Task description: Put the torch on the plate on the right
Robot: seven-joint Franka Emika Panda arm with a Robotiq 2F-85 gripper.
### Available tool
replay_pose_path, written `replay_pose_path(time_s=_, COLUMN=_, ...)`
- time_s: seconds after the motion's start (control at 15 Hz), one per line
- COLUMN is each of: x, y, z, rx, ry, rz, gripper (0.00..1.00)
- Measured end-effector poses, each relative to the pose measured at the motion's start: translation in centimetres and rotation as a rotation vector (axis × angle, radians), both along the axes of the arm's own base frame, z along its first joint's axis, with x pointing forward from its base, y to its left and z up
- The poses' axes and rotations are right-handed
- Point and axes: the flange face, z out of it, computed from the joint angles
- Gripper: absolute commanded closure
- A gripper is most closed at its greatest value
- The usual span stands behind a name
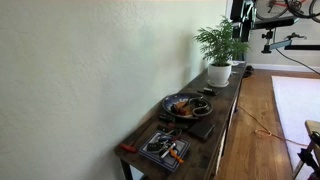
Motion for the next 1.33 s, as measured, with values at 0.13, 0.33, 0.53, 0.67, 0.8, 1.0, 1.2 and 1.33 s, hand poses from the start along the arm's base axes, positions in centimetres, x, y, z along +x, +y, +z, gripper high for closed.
replay_pose_path(time_s=0.13, x=0.0, y=0.0, z=0.0, rx=0.000, ry=0.000, rz=0.000, gripper=0.00)
replay_pose_path(time_s=0.33, x=0.0, y=0.0, z=0.0, rx=0.000, ry=0.000, rz=0.000, gripper=0.00)
replay_pose_path(time_s=0.53, x=0.0, y=0.1, z=0.0, rx=-0.001, ry=0.001, rz=0.002, gripper=0.00)
replay_pose_path(time_s=0.67, x=0.3, y=0.5, z=-0.2, rx=-0.012, ry=0.005, rz=0.014, gripper=0.00)
replay_pose_path(time_s=0.8, x=0.6, y=1.4, z=-0.6, rx=-0.024, ry=0.015, rz=0.032, gripper=0.00)
replay_pose_path(time_s=1.0, x=1.7, y=3.0, z=-1.8, rx=-0.064, ry=0.024, rz=0.066, gripper=0.00)
replay_pose_path(time_s=1.2, x=3.4, y=4.8, z=-3.7, rx=-0.122, ry=0.008, rz=0.087, gripper=0.00)
replay_pose_path(time_s=1.33, x=4.8, y=6.0, z=-5.1, rx=-0.154, ry=-0.016, rz=0.090, gripper=0.00)
